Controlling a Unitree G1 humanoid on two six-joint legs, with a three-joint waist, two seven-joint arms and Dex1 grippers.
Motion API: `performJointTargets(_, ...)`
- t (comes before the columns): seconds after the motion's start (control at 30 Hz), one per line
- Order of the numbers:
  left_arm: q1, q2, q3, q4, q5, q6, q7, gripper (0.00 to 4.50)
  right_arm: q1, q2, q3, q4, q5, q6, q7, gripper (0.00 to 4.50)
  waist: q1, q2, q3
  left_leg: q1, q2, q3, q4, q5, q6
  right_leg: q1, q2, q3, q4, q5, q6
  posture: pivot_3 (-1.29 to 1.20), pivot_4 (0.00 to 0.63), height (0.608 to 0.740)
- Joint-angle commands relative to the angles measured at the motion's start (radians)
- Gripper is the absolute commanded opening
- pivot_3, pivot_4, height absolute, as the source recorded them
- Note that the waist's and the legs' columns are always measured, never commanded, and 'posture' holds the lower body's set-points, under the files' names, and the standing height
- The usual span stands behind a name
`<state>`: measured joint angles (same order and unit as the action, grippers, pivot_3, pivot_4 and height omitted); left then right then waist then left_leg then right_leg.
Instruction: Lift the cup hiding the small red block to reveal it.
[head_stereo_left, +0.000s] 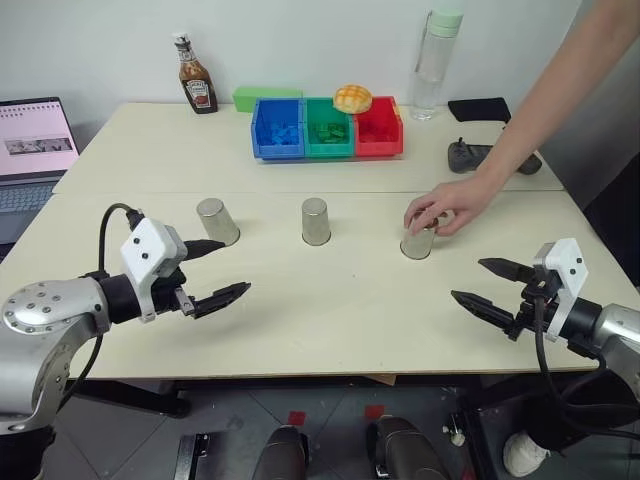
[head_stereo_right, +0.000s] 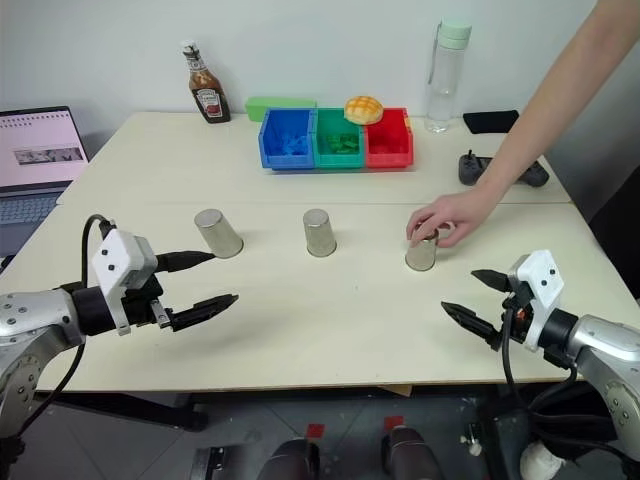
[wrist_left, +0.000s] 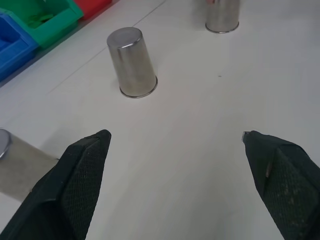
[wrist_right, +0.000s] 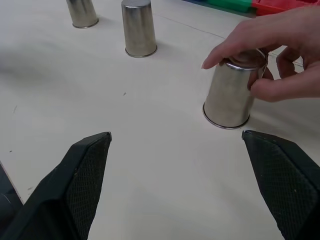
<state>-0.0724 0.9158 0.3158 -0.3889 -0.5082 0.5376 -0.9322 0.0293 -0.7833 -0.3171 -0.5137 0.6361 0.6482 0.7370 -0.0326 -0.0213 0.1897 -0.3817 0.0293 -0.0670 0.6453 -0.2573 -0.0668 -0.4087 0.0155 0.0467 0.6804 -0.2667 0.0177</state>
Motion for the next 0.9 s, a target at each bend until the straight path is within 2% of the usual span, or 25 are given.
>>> performJointTargets(0.03, -0.025, 0.019, 0.008, 0.0, -0.004, -0.01, -0.011, 4.5, 0.005, -0.004, -0.031, -0.029, 0.0, -0.019, -0.005, 4.45, 0.0, 0.0, 0.0, 0.0, 0.0, 0.0, 0.0, 0.0, 0.0, 0.0, 0.0, 0.0, 0.0, 0.0, 0.0, 0.0, 0.15, 0.74)
performJointTargets(0.9, -0.021, 0.02, -0.005, 0.019, 0.007, -0.017, -0.03, 4.5, 0.008, 0.011, -0.015, 0.001, -0.004, -0.061, 0.007, 4.45, 0.0, 0.0, 0.0, 0.0, 0.0, 0.0, 0.0, 0.0, 0.0, 0.0, 0.0, 0.0, 0.0, 0.0, 0.0, 0.0, 0.15, 0.74)
